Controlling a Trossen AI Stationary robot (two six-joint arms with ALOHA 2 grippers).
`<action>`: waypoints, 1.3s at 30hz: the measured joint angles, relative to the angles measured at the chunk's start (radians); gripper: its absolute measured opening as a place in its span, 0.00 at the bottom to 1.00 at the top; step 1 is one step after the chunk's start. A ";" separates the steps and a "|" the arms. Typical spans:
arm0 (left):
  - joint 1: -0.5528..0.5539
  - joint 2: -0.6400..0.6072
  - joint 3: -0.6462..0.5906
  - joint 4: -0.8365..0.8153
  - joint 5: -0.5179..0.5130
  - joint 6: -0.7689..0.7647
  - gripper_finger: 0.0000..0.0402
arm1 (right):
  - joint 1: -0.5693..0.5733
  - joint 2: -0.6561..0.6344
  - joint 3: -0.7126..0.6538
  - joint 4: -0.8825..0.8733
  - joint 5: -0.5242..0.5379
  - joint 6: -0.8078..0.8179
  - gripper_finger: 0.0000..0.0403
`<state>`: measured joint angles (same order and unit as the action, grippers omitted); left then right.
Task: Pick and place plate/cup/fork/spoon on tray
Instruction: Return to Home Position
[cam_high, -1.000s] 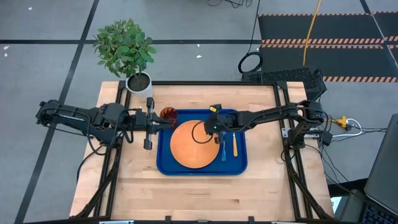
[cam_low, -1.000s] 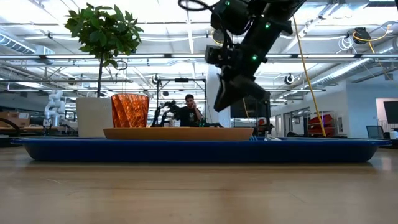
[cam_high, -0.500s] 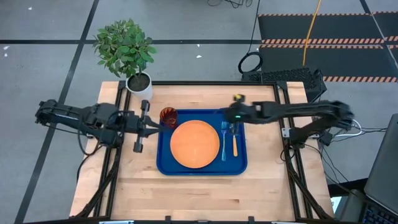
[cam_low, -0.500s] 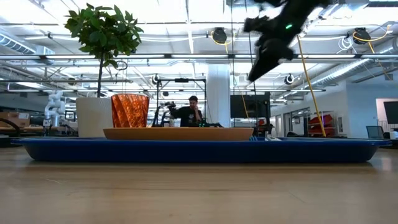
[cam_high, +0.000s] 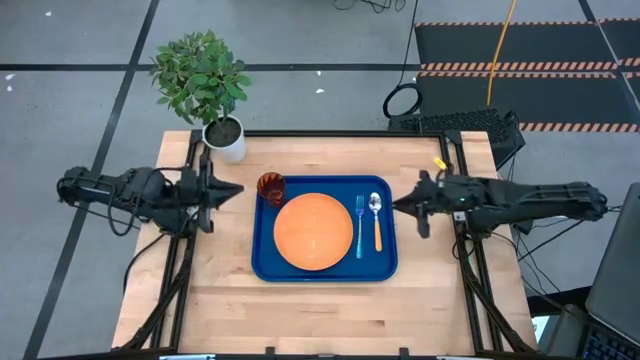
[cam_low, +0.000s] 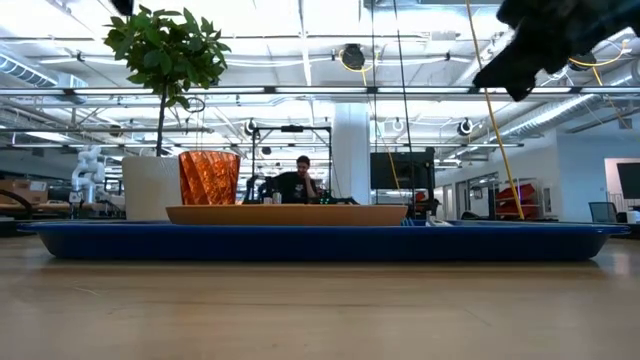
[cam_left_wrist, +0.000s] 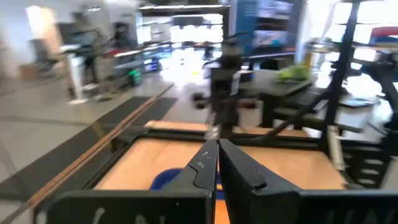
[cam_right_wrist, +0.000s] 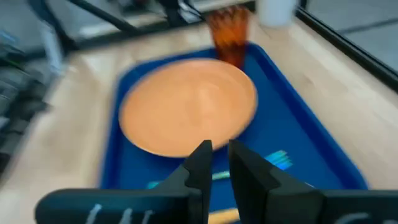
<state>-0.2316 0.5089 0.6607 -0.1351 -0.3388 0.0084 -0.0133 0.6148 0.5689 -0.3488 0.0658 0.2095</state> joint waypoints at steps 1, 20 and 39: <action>0.000 -0.013 -0.013 -0.011 -0.024 -0.018 0.05 | 0.006 -0.031 -0.013 0.009 -0.014 0.010 0.11; -0.024 -0.039 -0.291 0.161 -0.061 -0.159 0.05 | 0.126 -0.267 -0.335 0.270 -0.017 0.104 0.11; -0.134 -0.055 -0.386 0.370 -0.107 0.071 0.05 | 0.140 -0.282 -0.398 0.402 0.036 -0.087 0.11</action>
<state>-0.3654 0.4536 0.2746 0.2350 -0.4458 0.0796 0.1265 0.3332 0.1706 0.0531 0.1018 0.1229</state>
